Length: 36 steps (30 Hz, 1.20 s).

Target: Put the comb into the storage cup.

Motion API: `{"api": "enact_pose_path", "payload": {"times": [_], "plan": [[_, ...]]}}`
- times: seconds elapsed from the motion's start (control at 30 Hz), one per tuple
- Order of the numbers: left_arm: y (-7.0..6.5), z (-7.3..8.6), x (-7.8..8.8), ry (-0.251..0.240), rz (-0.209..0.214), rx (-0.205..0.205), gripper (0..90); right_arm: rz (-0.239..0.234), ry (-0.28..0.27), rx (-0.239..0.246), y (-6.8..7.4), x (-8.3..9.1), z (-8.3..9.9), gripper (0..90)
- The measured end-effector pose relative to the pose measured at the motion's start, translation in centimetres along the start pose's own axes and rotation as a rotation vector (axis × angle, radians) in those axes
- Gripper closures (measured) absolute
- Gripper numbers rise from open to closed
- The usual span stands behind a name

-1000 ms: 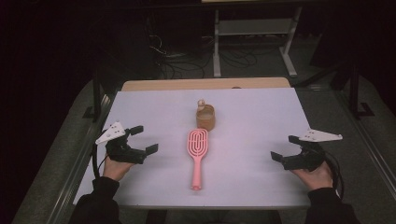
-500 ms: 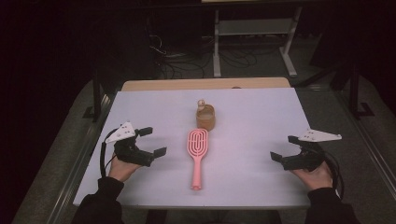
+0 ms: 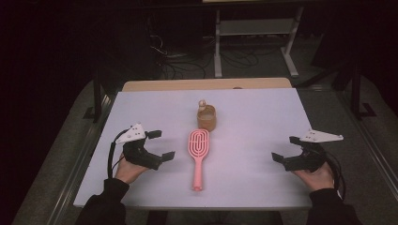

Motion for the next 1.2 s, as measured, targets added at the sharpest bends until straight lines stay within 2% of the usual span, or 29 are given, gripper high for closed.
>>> {"api": "enact_pose_path", "payload": {"times": [0.6, 1.2], "plan": [[-1.6, -0.1, -1.5, 0.038, 0.056, -0.026, 2.0, -0.001, -0.002, -0.001, 0.0, 0.0, 0.0, 0.0], [-3.5, -0.2, -2.7, 0.056, 0.150, -0.052, 13.3, -0.002, -0.003, -0.002, 0.0, 0.0, 0.0, 0.0]]}}
Point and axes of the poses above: each handheld gripper's, and its own axes: x roughly backward along the jaws, z roughly out of its underside, y roughly to its left, the point moved 5 cm from there along -x, roughly forward along the jaws, and after that the axes turned 7 degrees about -z, right-handed, at the moved point
